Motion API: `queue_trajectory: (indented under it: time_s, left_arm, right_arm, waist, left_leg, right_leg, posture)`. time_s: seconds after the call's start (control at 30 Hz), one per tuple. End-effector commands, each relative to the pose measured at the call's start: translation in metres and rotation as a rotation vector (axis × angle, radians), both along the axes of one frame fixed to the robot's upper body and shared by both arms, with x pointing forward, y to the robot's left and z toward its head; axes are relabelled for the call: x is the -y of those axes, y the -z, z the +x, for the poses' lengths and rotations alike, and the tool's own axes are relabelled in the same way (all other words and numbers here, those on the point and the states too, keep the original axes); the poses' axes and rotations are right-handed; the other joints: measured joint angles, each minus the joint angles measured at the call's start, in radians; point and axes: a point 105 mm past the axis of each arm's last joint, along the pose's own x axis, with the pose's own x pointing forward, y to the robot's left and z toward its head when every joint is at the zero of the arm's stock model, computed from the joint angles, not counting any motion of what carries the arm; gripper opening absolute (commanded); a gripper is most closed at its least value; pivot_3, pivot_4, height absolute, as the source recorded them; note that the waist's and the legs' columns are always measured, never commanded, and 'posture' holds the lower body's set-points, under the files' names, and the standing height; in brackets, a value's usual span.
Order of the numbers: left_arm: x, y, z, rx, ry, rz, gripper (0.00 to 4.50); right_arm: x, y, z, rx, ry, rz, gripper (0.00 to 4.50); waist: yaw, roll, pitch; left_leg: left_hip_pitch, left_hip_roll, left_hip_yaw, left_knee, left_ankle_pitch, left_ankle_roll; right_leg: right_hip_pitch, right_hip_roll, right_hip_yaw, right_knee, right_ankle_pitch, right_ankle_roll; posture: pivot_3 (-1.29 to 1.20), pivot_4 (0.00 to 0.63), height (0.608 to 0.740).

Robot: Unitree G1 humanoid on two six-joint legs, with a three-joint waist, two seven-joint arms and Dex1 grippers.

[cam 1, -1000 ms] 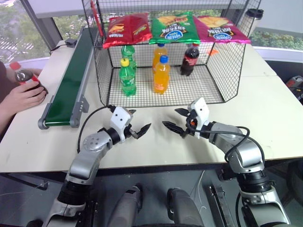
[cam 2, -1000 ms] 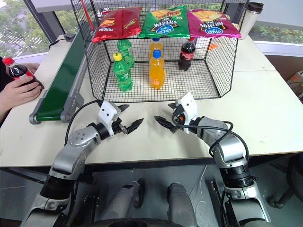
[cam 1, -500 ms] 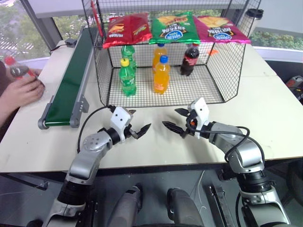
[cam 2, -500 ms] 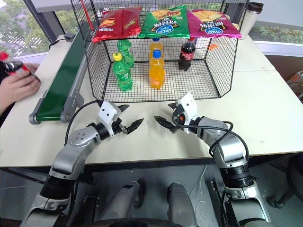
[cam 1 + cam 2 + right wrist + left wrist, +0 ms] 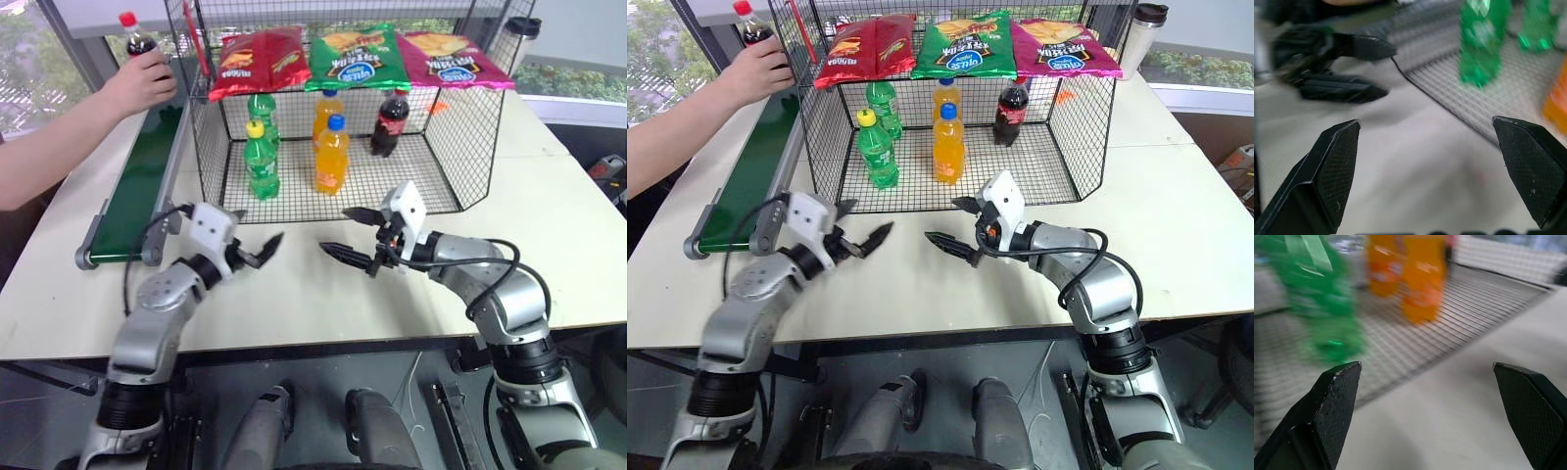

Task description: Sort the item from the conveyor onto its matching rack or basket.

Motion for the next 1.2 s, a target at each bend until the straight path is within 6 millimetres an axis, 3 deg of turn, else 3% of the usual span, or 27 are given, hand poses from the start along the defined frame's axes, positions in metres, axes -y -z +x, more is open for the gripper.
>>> queue_trajectory:
  time_s: [0.03, 0.33, 0.47, 0.6, 0.8, 1.2]
  left_arm:
    - [-0.026, -0.025, -0.008, 0.058, -0.085, -0.008, 4.50]
    - [-0.066, -0.038, -0.024, 0.074, -0.285, -0.091, 4.50]
    - [-0.077, -0.035, -0.026, 0.074, -0.340, -0.101, 4.50]
    - [-0.108, -0.034, -0.022, 0.081, -0.487, -0.162, 4.50]
    - [-0.137, -0.029, -0.017, 0.087, -0.619, -0.124, 4.50]
    - [-0.151, -0.020, -0.008, 0.072, -0.684, -0.089, 4.50]
  right_arm:
    - [-0.014, -0.027, -0.018, 0.072, -0.128, 0.023, 4.44]
    - [-0.026, -0.036, -0.032, 0.099, -0.242, 0.008, 4.44]
    - [-0.028, -0.034, -0.030, 0.114, -0.238, -0.008, 4.44]
    - [-0.029, -0.025, -0.022, 0.111, -0.204, -0.025, 4.44]
    - [-0.029, -0.018, -0.015, 0.109, -0.173, -0.035, 4.44]
    - [-0.029, -0.013, -0.013, 0.111, -0.144, -0.044, 4.44]
  waist:
    - [0.000, 0.000, 0.000]
    - [0.002, 0.000, 0.000]
    - [0.002, 0.000, 0.000]
    - [0.002, 0.000, 0.000]
    - [0.003, 0.000, 0.000]
    - [0.003, 0.000, 0.000]
  left_leg:
    - [0.000, 0.000, 0.000, 0.000, 0.000, 0.000]
    - [0.000, 0.000, 0.000, 0.000, 0.000, 0.000]
    - [0.000, 0.000, 0.000, 0.000, 0.000, 0.000]
    - [0.000, 0.000, 0.000, 0.000, 0.000, 0.000]
    - [0.000, 0.000, 0.000, 0.000, 0.000, 0.000]
    - [0.000, 0.000, 0.000, -0.001, 0.000, 0.000]
  right_leg:
    - [0.000, 0.000, 0.000, 0.000, 0.000, 0.000]
    - [0.000, 0.000, 0.000, -0.001, 0.000, 0.000]
    - [0.000, -0.001, 0.000, -0.001, 0.000, 0.000]
    - [0.000, 0.000, 0.000, -0.001, 0.000, 0.000]
    - [0.000, -0.001, 0.000, -0.001, 0.000, 0.000]
    - [0.000, -0.001, 0.000, -0.001, 0.000, 0.000]
  posture:
    - [0.00, 0.150, 0.738]
    - [0.00, 0.150, 0.738]
    - [0.00, 0.150, 0.738]
    - [0.00, 0.150, 0.738]
    - [0.00, 0.150, 0.738]
    - [0.00, 0.150, 0.738]
